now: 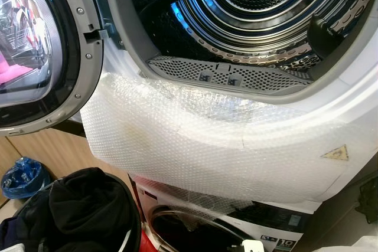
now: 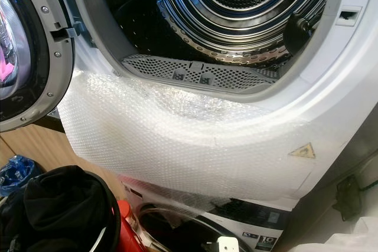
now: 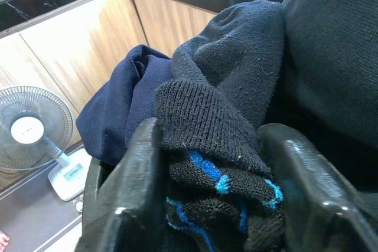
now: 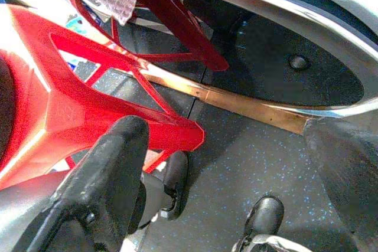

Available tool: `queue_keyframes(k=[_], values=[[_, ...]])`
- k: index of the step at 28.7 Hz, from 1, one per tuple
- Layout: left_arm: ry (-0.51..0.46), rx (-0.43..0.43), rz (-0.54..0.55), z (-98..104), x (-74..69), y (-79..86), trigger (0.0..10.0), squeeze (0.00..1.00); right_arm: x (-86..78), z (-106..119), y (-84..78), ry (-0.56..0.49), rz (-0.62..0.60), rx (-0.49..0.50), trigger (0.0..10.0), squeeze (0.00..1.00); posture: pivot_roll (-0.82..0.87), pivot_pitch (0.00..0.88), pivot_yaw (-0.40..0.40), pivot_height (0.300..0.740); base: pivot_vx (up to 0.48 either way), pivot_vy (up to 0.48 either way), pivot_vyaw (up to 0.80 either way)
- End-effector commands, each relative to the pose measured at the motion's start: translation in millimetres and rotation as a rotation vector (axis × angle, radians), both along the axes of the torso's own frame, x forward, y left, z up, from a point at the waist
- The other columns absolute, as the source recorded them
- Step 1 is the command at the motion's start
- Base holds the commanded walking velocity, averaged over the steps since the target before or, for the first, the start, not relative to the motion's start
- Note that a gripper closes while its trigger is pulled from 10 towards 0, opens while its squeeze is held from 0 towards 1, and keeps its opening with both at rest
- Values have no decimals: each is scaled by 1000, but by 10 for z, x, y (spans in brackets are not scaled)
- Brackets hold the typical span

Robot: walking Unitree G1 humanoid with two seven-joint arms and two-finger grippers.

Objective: Clothes washing

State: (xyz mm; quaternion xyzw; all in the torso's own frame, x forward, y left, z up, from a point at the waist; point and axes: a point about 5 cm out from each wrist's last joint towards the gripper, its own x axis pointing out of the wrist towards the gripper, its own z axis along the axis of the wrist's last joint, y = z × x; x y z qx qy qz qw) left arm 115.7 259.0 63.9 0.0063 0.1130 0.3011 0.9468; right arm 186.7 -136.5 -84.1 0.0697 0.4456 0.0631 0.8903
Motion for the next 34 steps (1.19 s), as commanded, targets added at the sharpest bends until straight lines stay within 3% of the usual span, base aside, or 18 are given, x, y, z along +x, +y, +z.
queue_keyframes(k=[1,7,15,23,24,25,26,28,30,31,33,34], values=[[34,31,-19,-27,-37,14,0,0,22,11,24,-4,20,3,10000,0,379,0,37,740,0,0,0],[49,84,-62,-17,-29,4,0,0,14,7,38,0,42,0,10000,0,396,0,29,740,0,0,0],[15,104,11,-2,-84,-2,0,0,34,17,79,0,87,-3,10000,0,430,0,3,740,0,0,0],[-87,37,10,87,-98,-58,0,0,74,38,101,-5,117,-3,10000,0,464,0,-17,740,0,0,0],[-176,44,-25,248,-62,-97,0,0,95,49,106,-9,121,-1,10000,0,480,0,-22,740,0,0,0],[-176,44,-25,248,-62,-97,0,0,95,49,106,-9,121,-1,10000,0,480,0,-22,740,0,0,0],[-239,114,-62,434,-31,-132,0,0,109,56,111,-11,127,0,10000,0,490,0,-24,740,0,0,0],[-272,248,-109,651,16,-192,0,0,118,61,117,-10,139,-1,10000,0,503,0,-35,740,0,0,0],[-325,344,-116,873,52,-238,0,0,122,63,121,-11,144,-2,10000,0,511,0,-41,740,0,0,0],[-325,344,-116,873,52,-238,0,0,122,63,121,-11,144,-2,10000,0,511,0,-41,740,0,0,0],[-428,474,-150,1218,105,-349,0,0,127,66,133,-10,153,0,10000,0,523,0,-48,740,0,0,0],[-445,488,-169,1262,118,-379,0,0,128,67,136,-10,156,0,10000,0,523,0,-48,740,0,0,0]])
